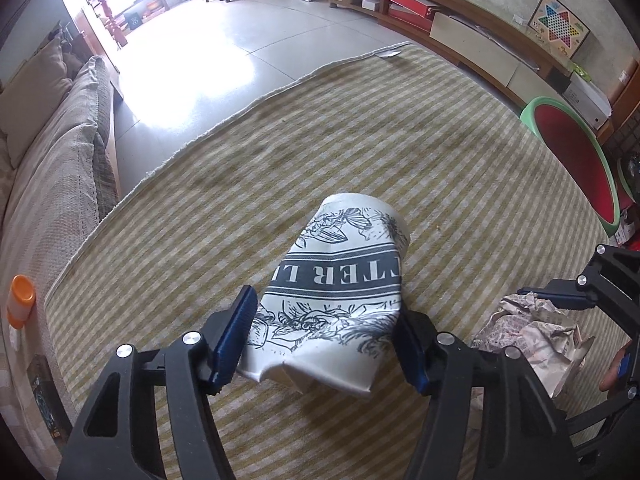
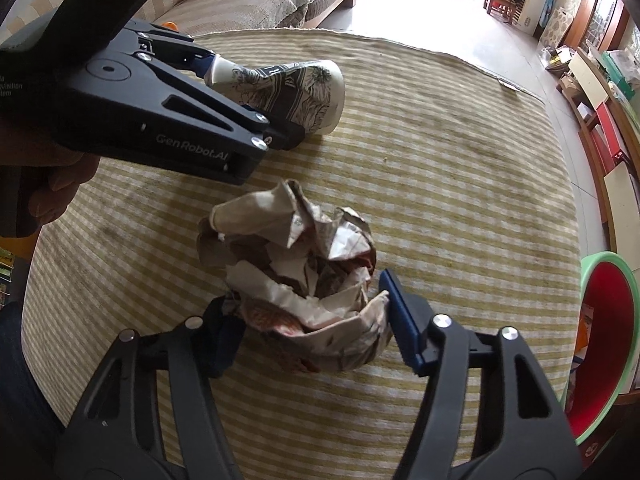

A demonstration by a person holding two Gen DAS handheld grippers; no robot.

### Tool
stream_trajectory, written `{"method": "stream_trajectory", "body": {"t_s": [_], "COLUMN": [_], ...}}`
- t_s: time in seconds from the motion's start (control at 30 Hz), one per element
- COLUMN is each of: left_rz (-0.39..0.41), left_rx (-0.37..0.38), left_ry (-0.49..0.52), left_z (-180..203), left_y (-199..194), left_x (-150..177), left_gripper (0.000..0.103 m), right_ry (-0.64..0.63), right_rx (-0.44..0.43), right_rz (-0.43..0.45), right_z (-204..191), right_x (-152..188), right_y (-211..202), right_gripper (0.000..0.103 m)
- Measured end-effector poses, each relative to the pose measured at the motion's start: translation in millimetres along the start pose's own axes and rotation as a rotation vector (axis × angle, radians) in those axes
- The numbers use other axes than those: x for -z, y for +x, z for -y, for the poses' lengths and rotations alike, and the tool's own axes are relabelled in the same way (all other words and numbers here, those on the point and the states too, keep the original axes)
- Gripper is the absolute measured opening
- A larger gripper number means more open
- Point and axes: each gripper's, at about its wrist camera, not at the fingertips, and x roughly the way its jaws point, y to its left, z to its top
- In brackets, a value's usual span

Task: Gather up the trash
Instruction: 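Grasp the white printed paper cup with the left tool while the right tool grasps the crumpled brown paper, then carry both items over the red bin and open both tools to drop them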

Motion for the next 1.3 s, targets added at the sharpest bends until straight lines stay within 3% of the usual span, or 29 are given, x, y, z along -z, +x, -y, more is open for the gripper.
{"method": "stream_trajectory", "body": {"t_s": [0.13, 0.37, 0.53, 0.9, 1.3], "left_rz": [0.0, 0.006, 0.027, 0.091, 0.155], "left_rx": [-0.001, 0.021, 0.019, 0.02, -0.035], "left_ry": [-0.024, -0.139, -0.161, -0.247, -0.305], "left_z": [-2.0, -13.5, -9.8, -5.6, 6.0], "left_y": [-0.5, -7.5, -17.1, -43.3, -99.6], "left_x": [1.8, 8.4, 13.4, 26.9, 54.8], "left_gripper": [0.052, 0.037, 0.026, 0.023, 0.023], "right_ry": [-0.004, -0.01, -0.005, -0.004, 0.021], "right_rx": [-0.003, 0.003, 0.006, 0.01, 0.016], "right_rz": [0.003, 0.017, 0.027, 0.047, 0.122], "right_z": [-1.6, -4.2, -4.4, -5.6, -4.5], "right_x": [0.6, 5.6, 11.9, 25.9, 31.6], "right_y": [-2.8, -16.1, -25.6, -51.2, -97.8], "right_gripper": [0.047, 0.045, 0.044, 0.044, 0.044]}}
